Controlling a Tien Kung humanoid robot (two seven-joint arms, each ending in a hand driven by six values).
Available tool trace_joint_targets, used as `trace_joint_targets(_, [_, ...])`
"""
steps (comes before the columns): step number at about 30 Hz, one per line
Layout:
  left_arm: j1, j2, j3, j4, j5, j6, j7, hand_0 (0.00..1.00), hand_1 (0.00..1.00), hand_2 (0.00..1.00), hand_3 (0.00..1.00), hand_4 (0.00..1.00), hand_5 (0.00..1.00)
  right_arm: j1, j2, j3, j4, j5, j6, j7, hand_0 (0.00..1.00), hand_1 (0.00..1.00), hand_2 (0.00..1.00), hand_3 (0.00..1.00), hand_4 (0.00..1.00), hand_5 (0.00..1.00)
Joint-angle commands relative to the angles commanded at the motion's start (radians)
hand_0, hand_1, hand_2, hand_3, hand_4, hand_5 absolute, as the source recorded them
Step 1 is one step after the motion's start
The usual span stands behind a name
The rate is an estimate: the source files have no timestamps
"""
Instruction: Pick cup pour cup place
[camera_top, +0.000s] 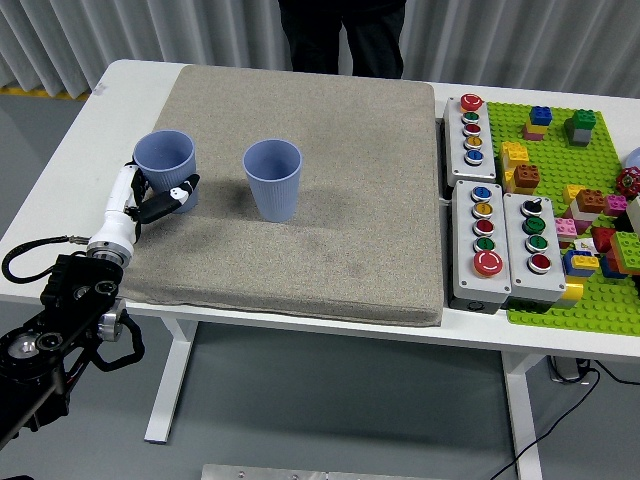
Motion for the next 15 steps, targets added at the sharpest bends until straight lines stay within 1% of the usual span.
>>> trace_joint_targets(5, [0.000, 0.001, 0.000, 0.001, -0.005, 0.004, 0.000, 0.876, 0.844, 0.998, 0.998, 0.685, 0.084, 0.000, 0.000, 0.000, 0.000, 0.000, 0.000, 0.000, 0.693, 0.677, 0.612, 0.597, 0.002, 0.150])
trace_joint_targets(6, [0.001, 0.000, 0.000, 0.001, -0.008, 0.005, -0.001, 0.859, 0.820, 0.983, 0.998, 0.690, 0.102, 0.000, 0.000, 0.000, 0.000, 0.000, 0.000, 0.000, 0.693, 0.677, 0.611, 0.597, 0.002, 0.150])
trace_joint_targets(7, [0.001, 0.000, 0.001, 0.001, -0.008, 0.006, -0.002, 0.859, 0.820, 0.983, 0.998, 0.690, 0.102, -0.001, 0.000, 0.000, 0.000, 0.001, 0.000, 0.000, 0.693, 0.677, 0.611, 0.597, 0.002, 0.150])
trace_joint_targets(10, [0.003, -0.002, 0.001, -0.003, -0.015, 0.020, -0.007, 0.859, 0.820, 0.983, 0.998, 0.690, 0.102, 0.000, 0.000, 0.001, 0.000, -0.002, 0.001, 0.000, 0.693, 0.677, 0.611, 0.597, 0.002, 0.150])
trace_joint_targets(11, [0.006, -0.003, 0.000, -0.010, -0.012, 0.025, -0.009, 0.859, 0.820, 0.983, 0.998, 0.690, 0.102, 0.001, 0.000, 0.002, 0.000, -0.002, 0.000, 0.000, 0.693, 0.677, 0.611, 0.597, 0.002, 0.150])
trace_joint_targets(12, [0.008, -0.004, -0.001, -0.018, -0.011, 0.028, -0.010, 0.837, 0.783, 0.934, 0.998, 0.683, 0.106, 0.001, 0.000, 0.001, 0.000, -0.002, 0.000, 0.000, 0.693, 0.677, 0.611, 0.597, 0.002, 0.149])
trace_joint_targets(15, [0.017, -0.006, -0.005, -0.039, -0.005, 0.038, -0.013, 0.837, 0.783, 0.934, 0.998, 0.683, 0.106, 0.001, 0.000, 0.002, 0.000, -0.001, 0.000, 0.000, 0.693, 0.677, 0.611, 0.597, 0.002, 0.149])
